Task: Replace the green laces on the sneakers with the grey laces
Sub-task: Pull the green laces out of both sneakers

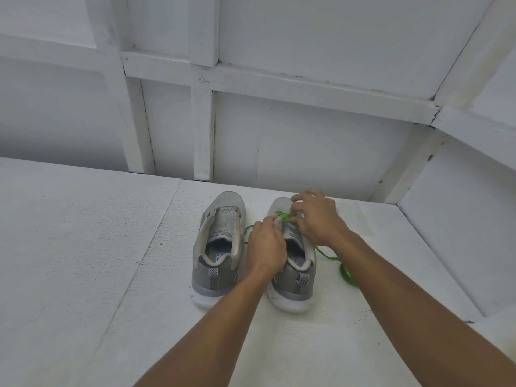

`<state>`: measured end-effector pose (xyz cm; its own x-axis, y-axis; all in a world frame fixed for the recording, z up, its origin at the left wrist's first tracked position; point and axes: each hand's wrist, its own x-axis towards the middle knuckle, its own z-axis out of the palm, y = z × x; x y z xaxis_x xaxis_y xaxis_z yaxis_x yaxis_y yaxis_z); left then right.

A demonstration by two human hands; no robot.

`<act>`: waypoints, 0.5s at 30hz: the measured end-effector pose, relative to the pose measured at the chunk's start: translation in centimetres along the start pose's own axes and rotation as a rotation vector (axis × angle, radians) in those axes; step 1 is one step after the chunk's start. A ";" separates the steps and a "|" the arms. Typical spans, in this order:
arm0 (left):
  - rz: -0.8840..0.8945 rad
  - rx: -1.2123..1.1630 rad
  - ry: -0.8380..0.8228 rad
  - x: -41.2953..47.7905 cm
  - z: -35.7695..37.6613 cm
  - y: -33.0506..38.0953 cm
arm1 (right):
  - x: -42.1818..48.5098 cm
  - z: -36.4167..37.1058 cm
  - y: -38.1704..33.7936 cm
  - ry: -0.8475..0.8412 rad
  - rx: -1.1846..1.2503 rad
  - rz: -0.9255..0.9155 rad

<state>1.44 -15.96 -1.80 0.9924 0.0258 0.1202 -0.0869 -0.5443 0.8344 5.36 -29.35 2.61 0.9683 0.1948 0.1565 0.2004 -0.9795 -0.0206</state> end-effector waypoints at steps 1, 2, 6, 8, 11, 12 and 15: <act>0.002 -0.003 0.001 0.0 0.0 -0.1 | 0.0 -0.2 0.4 0.019 -0.020 0.012; 0.003 -0.005 0.001 0.1 0.1 -0.1 | -0.1 -0.6 1.0 0.040 -0.032 0.035; 0.001 -0.008 0.002 0.0 0.1 0.0 | -0.5 -1.4 2.1 0.075 0.083 0.065; 0.005 -0.004 0.008 0.0 0.2 -0.1 | -0.7 -1.0 1.3 0.038 0.141 0.002; 0.005 -0.011 0.008 0.0 0.3 -0.2 | -0.8 0.3 -0.5 -0.008 0.087 -0.042; 0.001 -0.016 0.008 0.0 0.3 -0.3 | -0.8 0.6 -0.8 -0.005 0.044 -0.044; 0.004 -0.016 0.005 0.1 0.3 -0.4 | -0.7 0.6 -1.0 -0.008 -0.008 -0.014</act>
<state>1.64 -16.05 -2.26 0.9916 0.0277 0.1266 -0.0927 -0.5310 0.8423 4.59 -28.50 1.98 0.9665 0.2092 0.1486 0.2131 -0.9770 -0.0107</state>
